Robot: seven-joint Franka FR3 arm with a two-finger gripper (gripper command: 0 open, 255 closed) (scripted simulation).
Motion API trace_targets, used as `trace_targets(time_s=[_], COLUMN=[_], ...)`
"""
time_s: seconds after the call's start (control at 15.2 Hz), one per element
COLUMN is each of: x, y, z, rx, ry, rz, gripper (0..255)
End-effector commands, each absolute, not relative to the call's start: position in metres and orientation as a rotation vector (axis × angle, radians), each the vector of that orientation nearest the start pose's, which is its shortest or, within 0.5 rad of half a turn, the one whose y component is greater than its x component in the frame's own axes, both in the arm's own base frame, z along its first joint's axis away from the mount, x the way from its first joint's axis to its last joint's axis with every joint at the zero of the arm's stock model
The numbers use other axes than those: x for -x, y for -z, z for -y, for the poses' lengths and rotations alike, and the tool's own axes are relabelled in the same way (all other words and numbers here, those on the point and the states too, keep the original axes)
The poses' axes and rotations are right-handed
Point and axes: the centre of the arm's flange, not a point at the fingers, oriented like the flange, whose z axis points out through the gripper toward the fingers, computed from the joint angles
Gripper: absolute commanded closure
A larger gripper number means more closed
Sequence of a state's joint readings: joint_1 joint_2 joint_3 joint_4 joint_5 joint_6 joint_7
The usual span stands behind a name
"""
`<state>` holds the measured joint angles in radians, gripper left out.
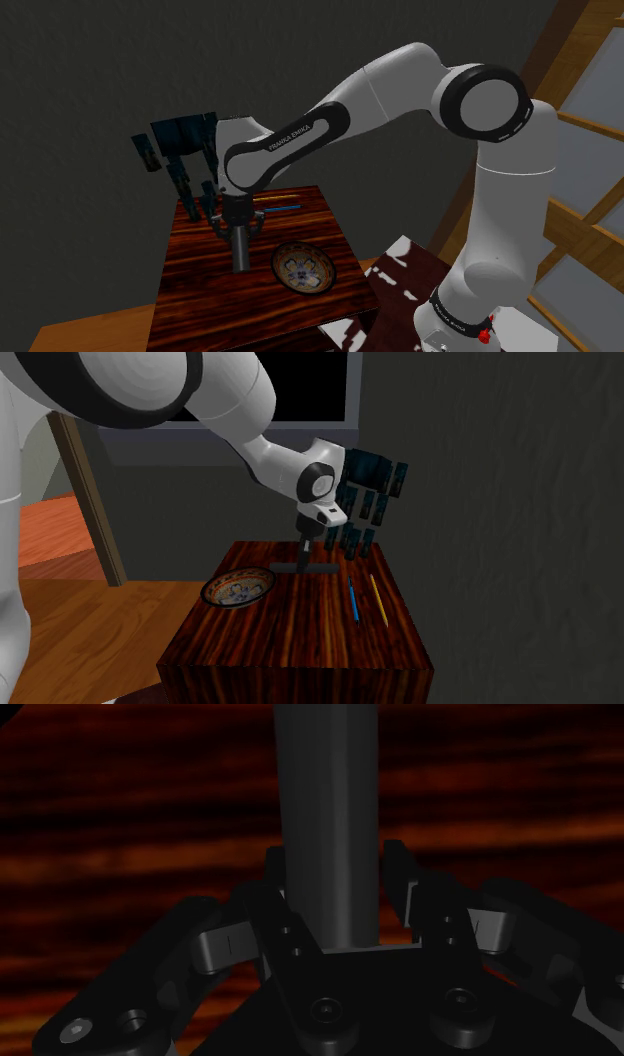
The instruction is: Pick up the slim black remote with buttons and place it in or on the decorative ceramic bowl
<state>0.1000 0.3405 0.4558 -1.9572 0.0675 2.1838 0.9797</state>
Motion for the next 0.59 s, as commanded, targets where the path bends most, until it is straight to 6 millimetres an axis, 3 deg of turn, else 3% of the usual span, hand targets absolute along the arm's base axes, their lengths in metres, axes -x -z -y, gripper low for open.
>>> trace_targets(time_s=[0.0,0.53], x=[-0.514,-0.514], y=[-0.308,-0.350], z=[-0.311,-0.311], rx=[2.954,2.954], ry=[-0.323,-0.323], rz=[-0.717,-0.717], gripper=[255,255])
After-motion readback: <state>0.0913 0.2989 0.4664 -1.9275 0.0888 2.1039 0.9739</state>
